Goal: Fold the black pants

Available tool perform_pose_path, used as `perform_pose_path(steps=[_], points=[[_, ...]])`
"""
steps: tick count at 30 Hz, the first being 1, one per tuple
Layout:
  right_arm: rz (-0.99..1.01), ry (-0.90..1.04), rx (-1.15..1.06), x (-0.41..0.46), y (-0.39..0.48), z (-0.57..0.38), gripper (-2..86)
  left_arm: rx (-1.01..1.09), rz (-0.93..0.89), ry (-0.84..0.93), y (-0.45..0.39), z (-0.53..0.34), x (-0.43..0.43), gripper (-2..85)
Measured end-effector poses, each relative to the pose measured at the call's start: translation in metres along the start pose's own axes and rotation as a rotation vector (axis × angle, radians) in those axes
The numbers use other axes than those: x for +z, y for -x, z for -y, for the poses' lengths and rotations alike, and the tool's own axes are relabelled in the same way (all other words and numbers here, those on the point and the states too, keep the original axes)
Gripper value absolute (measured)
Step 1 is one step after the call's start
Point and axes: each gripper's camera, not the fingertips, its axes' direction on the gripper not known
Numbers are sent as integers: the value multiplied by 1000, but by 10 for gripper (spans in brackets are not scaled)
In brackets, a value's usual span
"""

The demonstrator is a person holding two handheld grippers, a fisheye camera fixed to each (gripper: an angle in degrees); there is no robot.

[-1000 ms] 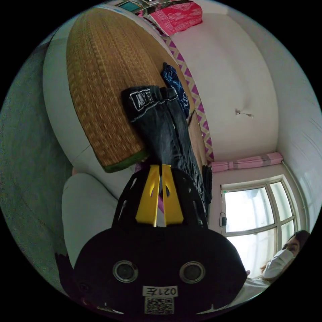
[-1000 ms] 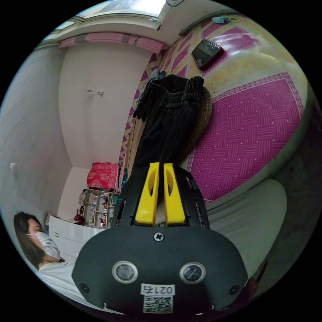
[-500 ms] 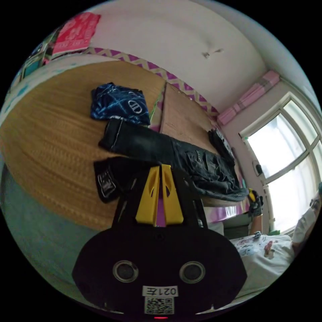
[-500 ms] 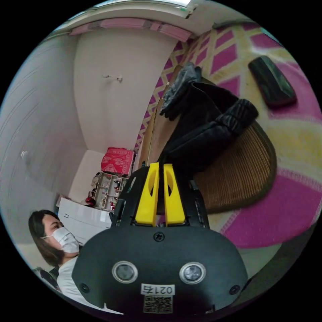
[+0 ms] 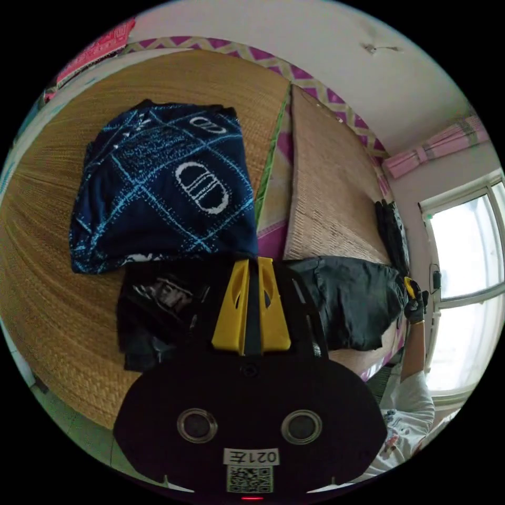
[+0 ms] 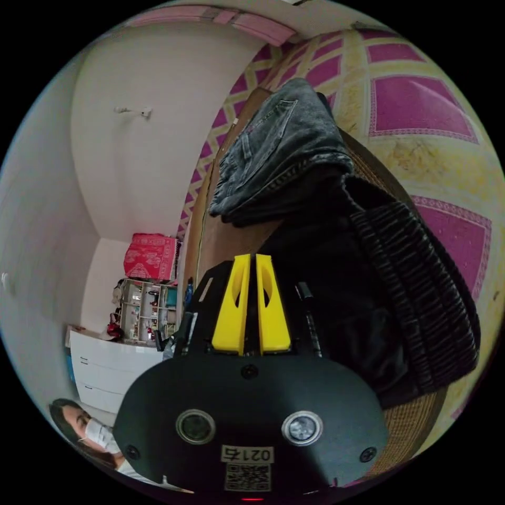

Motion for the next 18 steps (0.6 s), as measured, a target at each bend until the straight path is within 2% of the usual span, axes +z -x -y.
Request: perform_pose_path(steps=[3, 5, 8, 13, 18], points=[[56, -37, -24, -2, 9, -8, 23, 15, -27, -44, 4, 1, 0, 10], [7, -12, -95, -3, 27, -18, 22, 41, -82, -63, 8, -7, -9, 25], [-154, 57, -224, 8, 58, -38, 10, 28, -36, -136, 21, -23, -29, 29], [-616, 197, -477, 78, 98, -67, -9, 74, -12, -167, 32, -43, -46, 29], [-774, 155, -600, 126, 133, -92, -10, 108, -29, -215, 33, -60, -45, 34]])
